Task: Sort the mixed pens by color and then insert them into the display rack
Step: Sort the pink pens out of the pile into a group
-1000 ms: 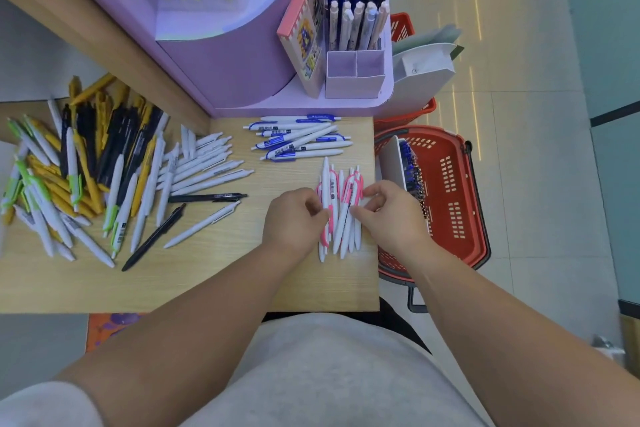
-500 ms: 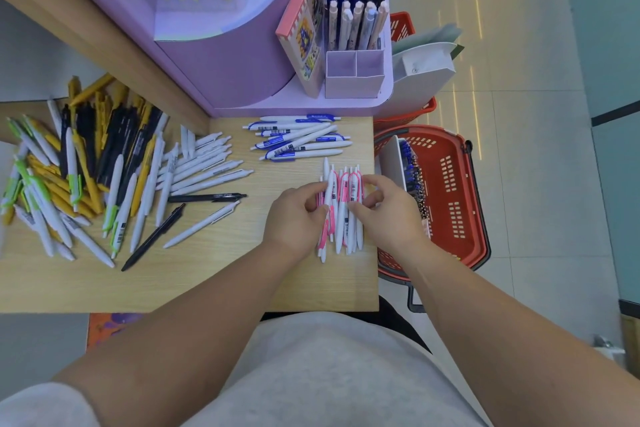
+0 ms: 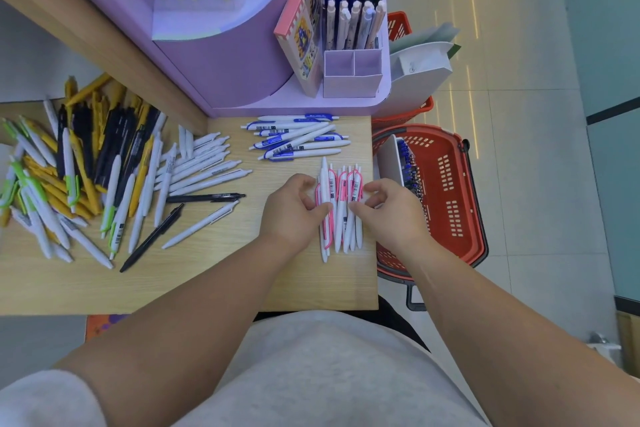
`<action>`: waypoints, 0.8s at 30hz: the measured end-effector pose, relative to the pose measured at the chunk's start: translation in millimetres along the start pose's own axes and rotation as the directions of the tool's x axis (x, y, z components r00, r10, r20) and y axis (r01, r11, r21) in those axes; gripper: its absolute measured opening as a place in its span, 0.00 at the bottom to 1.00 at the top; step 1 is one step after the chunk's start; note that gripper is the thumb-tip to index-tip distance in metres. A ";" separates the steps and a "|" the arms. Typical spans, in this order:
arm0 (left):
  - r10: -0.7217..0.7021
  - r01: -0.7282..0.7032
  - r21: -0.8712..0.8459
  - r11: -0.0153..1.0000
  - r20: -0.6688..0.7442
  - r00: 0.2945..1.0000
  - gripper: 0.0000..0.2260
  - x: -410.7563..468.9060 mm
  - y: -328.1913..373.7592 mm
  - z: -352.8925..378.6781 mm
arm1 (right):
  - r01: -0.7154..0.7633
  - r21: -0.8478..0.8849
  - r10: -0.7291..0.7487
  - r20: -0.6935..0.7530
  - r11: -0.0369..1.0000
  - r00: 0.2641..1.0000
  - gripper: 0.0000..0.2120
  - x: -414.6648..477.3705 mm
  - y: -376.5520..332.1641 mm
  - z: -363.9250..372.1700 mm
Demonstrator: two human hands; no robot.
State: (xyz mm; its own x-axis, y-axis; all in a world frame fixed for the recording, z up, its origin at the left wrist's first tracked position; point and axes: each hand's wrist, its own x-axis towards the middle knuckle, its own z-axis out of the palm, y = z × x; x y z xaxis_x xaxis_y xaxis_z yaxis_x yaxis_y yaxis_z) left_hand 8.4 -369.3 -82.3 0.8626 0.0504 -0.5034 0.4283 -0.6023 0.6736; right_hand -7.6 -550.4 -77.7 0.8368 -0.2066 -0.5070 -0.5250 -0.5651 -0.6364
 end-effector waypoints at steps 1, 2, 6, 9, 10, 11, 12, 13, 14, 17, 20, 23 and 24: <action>-0.001 0.001 -0.003 1.000 0.003 1.000 0.20 -0.2 -0.8 -0.8 | 0.000 -0.001 0.000 0.004 1.000 1.000 0.19 -0.4 -0.6 0.0; -0.002 0.002 -0.004 1.000 0.008 1.000 0.20 -0.8 -1.4 -2.1 | -0.001 -0.002 0.001 0.007 1.000 1.000 0.19 -1.0 -1.3 -0.1; 0.003 -0.003 0.025 1.000 0.012 1.000 0.20 -3.2 -5.5 -12.9 | 0.038 -0.052 -0.040 -0.045 0.998 0.998 0.25 -5.4 -9.1 1.1; 0.014 -0.013 0.055 0.998 -0.019 1.000 0.19 -8.0 -11.8 -34.2 | 0.127 -0.106 -0.142 -0.149 0.986 0.979 0.25 -9.4 -24.2 5.3; 0.016 -0.014 0.057 0.998 -0.037 0.999 0.19 -10.4 -14.7 -44.1 | 0.169 -0.107 -0.185 -0.161 0.980 0.970 0.24 -10.9 -31.7 8.2; 0.014 -0.011 0.056 0.998 -0.057 0.998 0.18 -13.3 -18.2 -55.5 | 0.212 -0.104 -0.227 -0.160 0.972 0.961 0.23 -12.0 -40.4 12.6; 0.006 -0.002 0.053 0.999 -0.077 0.997 0.17 -16.5 -22.1 -67.8 | 0.255 -0.103 -0.268 -0.150 0.962 0.952 0.22 -13.0 -50.3 18.0; -0.009 0.013 0.047 0.999 -0.096 0.995 0.16 -19.7 -27.5 -80.4 | 0.289 -0.105 -0.302 -0.135 0.952 0.944 0.21 -13.7 -60.8 25.0; -0.026 0.031 0.038 0.999 -0.118 0.993 0.14 -23.0 -34.0 -93.5 | 0.316 -0.107 -0.327 -0.111 0.943 0.939 0.20 -14.9 -71.9 33.2; -0.070 0.076 0.016 0.997 -0.216 0.974 0.06 -32.8 -60.2 -132.9 | 0.368 -0.105 -0.367 0.034 0.924 0.930 0.19 -20.8 -104.4 62.5; -0.099 0.115 0.034 0.993 -0.307 0.946 0.06 -40.1 -90.7 -171.1 | 0.395 -0.098 -0.373 0.188 0.913 0.909 0.18 -26.9 -128.8 96.1; -0.172 0.189 0.011 0.982 -0.362 0.916 0.07 -41.5 -121.8 -207.8 | 0.364 -0.090 -0.326 0.288 0.927 0.900 0.16 -31.7 -151.0 130.0; -0.179 0.200 0.016 0.980 -0.378 0.908 0.08 -40.7 -131.2 -220.0 | 0.339 -0.086 -0.297 0.315 0.937 0.901 0.16 -33.5 -158.6 140.7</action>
State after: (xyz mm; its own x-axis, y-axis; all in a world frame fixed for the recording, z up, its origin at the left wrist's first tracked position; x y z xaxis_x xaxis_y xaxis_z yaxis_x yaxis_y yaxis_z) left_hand -23.7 -117.0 -31.2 0.8085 0.4546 -0.3738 0.5878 -0.5931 0.5502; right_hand 25.8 -341.5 -41.5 0.8613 0.2333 -0.4514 -0.1954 -0.6679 -0.7181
